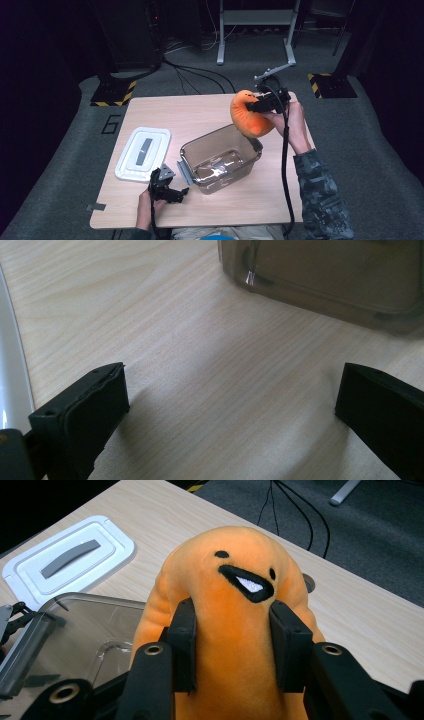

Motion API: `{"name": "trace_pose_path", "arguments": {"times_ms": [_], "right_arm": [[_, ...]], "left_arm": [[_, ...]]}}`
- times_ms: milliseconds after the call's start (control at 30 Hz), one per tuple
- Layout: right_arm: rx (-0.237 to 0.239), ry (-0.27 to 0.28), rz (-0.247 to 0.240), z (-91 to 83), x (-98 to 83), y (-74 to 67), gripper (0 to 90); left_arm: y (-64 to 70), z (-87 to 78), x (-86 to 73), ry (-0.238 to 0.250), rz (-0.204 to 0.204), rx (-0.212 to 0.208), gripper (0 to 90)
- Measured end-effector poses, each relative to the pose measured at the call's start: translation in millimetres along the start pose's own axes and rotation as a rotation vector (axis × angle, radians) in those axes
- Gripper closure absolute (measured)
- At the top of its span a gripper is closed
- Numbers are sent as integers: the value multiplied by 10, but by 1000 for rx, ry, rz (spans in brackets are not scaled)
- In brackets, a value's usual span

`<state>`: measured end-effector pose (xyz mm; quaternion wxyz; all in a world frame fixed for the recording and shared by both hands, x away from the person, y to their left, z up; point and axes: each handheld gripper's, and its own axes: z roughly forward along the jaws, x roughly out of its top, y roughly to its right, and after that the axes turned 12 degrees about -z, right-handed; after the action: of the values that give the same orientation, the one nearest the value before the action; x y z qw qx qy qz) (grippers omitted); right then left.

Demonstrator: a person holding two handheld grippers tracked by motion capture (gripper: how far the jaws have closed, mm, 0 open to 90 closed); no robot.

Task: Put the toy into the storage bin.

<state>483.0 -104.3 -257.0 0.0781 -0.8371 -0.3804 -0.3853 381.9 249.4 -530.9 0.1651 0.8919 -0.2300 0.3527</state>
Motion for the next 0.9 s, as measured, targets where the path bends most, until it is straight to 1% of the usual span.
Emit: {"name": "trace_pose_path", "arguments": {"times_ms": [67, 100, 200, 300, 467, 500, 567, 600, 700, 800, 867, 900], "right_arm": [[2, -1, -7, 19, 10, -26, 605], [6, -3, 8, 32, 24, -60, 605], [9, -1, 11, 49, 31, -95, 605], [20, -8, -1, 85, 37, -155, 605], [20, -14, 4, 121, 43, -225, 605], [21, -16, -10, 136, 39, -252, 605], [22, -18, -6, 147, 40, -272, 606], [25, -22, -15, 157, 40, -285, 606], [34, -29, -18, 211, 33, -340, 605], [43, -38, -21, 266, 10, -368, 605], [49, -45, -15, 286, -1, -381, 605], [53, -55, -15, 332, -28, -395, 605]], "left_arm": [[-2, 1, 1, -1, -1, -1, 2], [-1, 1, 1, -1, 0, 0, 2], [-2, 1, 1, -1, -1, -1, 2], [-2, 1, 1, 0, -1, -1, 2], [-2, 1, 1, 0, -1, -1, 2], [-2, 1, 1, -1, -1, -1, 2], [-2, 1, 1, 0, -1, -1, 2], [-2, 1, 1, 0, -1, -1, 2], [-1, 0, 0, -1, 1, 0, 2], [-4, -13, 4, -15, 8, -2, 2], [-3, -9, 4, -11, 2, -2, 2], [0, -1, -1, 0, -1, 1, 2]]}}
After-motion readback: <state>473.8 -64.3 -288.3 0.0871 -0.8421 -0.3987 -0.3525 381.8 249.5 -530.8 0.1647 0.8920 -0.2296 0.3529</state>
